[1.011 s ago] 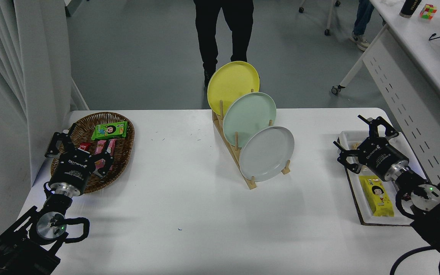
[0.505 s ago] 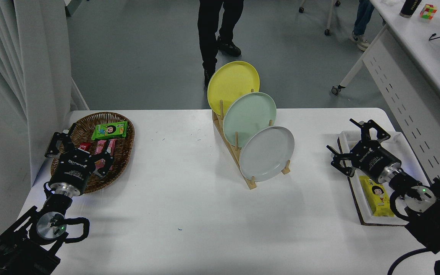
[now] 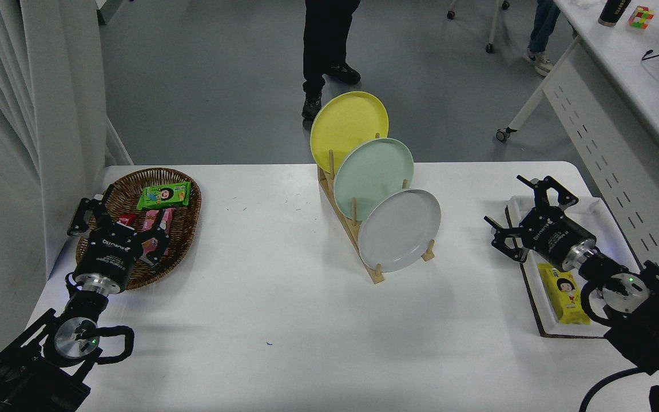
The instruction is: Place the plate on the table
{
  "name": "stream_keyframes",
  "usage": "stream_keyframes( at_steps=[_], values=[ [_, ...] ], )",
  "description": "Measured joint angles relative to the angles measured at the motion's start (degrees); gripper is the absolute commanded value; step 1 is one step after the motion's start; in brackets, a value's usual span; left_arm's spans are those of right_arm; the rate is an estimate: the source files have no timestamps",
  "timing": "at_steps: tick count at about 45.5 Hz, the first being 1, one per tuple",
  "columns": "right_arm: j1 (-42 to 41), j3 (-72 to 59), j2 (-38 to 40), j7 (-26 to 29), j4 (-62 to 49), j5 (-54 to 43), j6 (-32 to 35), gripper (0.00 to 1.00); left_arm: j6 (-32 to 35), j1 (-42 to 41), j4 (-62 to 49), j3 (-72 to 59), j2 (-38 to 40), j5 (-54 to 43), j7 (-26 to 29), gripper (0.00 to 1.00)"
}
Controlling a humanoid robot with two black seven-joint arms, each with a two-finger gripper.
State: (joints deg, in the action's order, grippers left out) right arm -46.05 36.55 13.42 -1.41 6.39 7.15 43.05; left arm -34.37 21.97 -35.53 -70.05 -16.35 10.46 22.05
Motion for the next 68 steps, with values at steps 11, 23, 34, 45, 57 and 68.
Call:
stream_keyframes(
  at_steps=[11,23,34,45,57,68],
  values=[
    [-0.38,-2.74,0.25,0.05,0.31,-0.57,-0.13,1.0,0.0,0.0,0.0,0.0,0.0,0.0,0.0,0.98],
    [-0.52,-6.69,0.91,0.08,2.89,-0.87,0.23,1.0,0.0,0.0,0.0,0.0,0.0,0.0,0.0,0.98],
    [-0.89,-8.62,1.05,0.09,4.51,-0.95,0.32,1.0,0.0,0.0,0.0,0.0,0.0,0.0,0.0,0.98],
    [-1.12,-9.28,0.96,0.09,6.56,-0.97,0.07,0.99,0.0,0.0,-0.01,0.0,0.0,0.0,0.0,0.98],
    [-1.35,-10.14,0.84,0.07,9.08,-0.86,-0.2,0.99,0.0,0.0,-0.01,0.0,0.0,0.0,0.0,0.98],
    [-2.24,-11.87,0.67,0.06,10.25,-0.55,-0.61,0.99,0.0,0.0,-0.02,0.0,0.0,0.0,0.0,0.98]
  ],
)
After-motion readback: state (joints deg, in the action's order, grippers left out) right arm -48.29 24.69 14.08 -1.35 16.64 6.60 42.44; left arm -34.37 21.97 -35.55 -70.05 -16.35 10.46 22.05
